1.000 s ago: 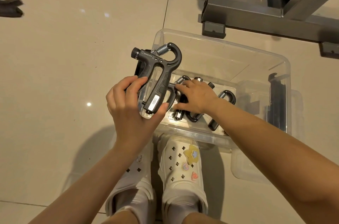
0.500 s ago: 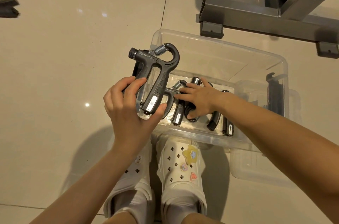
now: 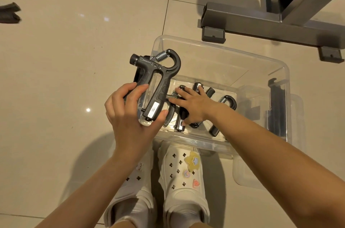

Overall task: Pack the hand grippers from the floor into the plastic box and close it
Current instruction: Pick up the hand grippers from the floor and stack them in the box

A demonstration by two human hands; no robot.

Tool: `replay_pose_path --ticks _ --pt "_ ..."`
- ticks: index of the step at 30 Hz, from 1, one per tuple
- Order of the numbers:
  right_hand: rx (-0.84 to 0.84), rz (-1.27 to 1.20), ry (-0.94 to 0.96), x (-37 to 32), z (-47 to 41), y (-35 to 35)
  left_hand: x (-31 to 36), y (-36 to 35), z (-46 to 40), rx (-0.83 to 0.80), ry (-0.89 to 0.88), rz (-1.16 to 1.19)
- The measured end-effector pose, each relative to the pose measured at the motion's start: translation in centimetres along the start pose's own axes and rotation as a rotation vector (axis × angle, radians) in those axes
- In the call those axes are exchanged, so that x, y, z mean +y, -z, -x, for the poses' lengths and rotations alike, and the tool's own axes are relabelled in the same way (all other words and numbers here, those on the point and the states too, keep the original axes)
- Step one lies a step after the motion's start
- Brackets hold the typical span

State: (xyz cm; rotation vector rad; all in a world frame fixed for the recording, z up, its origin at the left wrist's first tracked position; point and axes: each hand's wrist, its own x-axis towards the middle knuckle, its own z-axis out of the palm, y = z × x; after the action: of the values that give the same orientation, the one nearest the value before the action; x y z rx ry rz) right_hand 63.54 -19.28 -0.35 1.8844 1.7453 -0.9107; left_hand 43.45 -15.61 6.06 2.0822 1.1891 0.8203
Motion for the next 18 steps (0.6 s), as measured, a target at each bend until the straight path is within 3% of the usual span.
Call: replay_pose_path --ticks 2,4,6,8,10,13,18 --pt "0.097 -0.191 -0.019 -0.1 1.7 1.0 0.0 0.1 0.0 0.001 -0.004 0.005" --pt "0.314 -0.319 -0.044 0.1 4.1 2.3 0.1 0.2 0.0 0.008 0.001 0.024" --pt "0.588 -0.306 -0.05 0.1 6.9 3.4 0.3 0.5 -0.1 0.003 -0.031 0.035" --pt "0.761 -0.312 -0.002 -0.3 9.3 4.9 0.6 1.2 -0.5 -0.033 -0.138 0.013" --pt "0.771 -0.223 0.091 -0.8 10.8 6.6 0.8 2.2 -1.2 -0.152 -0.294 -0.006" --pt "0.624 0.024 0.178 -1.4 11.3 7.2 1.0 3.2 -1.8 -0.328 -0.455 0.03" --pt "0.526 -0.009 0.163 -1.1 11.2 4.5 1.9 3.6 -1.7 -0.479 -0.43 0.172"
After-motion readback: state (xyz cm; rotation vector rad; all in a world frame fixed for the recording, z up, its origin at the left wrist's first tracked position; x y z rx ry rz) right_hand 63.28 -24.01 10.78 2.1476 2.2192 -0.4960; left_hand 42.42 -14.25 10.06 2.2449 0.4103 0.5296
